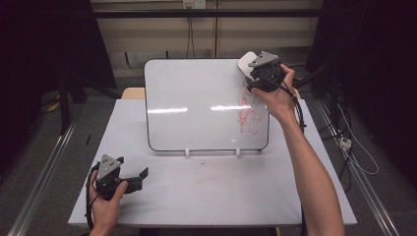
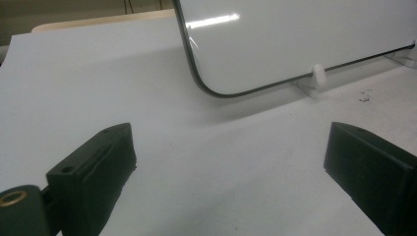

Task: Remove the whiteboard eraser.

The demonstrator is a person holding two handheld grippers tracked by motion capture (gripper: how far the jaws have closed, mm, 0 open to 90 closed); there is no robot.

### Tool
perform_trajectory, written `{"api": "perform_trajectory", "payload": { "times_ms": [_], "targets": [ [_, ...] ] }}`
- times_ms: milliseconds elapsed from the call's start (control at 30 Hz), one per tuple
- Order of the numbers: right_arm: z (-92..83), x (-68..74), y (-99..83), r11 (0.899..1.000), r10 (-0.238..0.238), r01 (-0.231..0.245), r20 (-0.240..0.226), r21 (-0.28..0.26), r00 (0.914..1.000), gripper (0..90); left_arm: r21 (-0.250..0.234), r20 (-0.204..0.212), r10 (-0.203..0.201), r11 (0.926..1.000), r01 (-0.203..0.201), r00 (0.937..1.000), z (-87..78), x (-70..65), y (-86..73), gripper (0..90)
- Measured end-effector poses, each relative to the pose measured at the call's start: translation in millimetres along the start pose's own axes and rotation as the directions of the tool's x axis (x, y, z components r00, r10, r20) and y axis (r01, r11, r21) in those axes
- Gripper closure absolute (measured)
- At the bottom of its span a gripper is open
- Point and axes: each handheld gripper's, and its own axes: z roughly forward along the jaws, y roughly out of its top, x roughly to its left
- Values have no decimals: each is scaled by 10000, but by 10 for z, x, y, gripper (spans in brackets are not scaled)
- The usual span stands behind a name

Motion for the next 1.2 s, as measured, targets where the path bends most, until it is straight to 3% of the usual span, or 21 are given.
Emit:
{"api": "perform_trajectory", "payload": {
  "times_ms": [333,633,933,1200],
  "targets": [
    [-33,-73,-18,9981,598,-605,-510,-114,9969,317,-50,-200,-99,9999,98,9998,-44,16,-21,51],
    [-80,-140,-79,9916,1182,-1227,-966,-412,9883,317,48,-134,-73,10000,74,9999,-8,20,-22,51],
    [-265,-154,-86,9869,1211,-1307,-1002,-951,9876,317,51,-91,-78,10000,79,9999,-13,10,-28,51],
    [-413,-132,-201,9796,1335,-1467,-1010,-1371,9859,316,92,-97,-145,9999,146,9998,6,24,-32,51]
  ]
}}
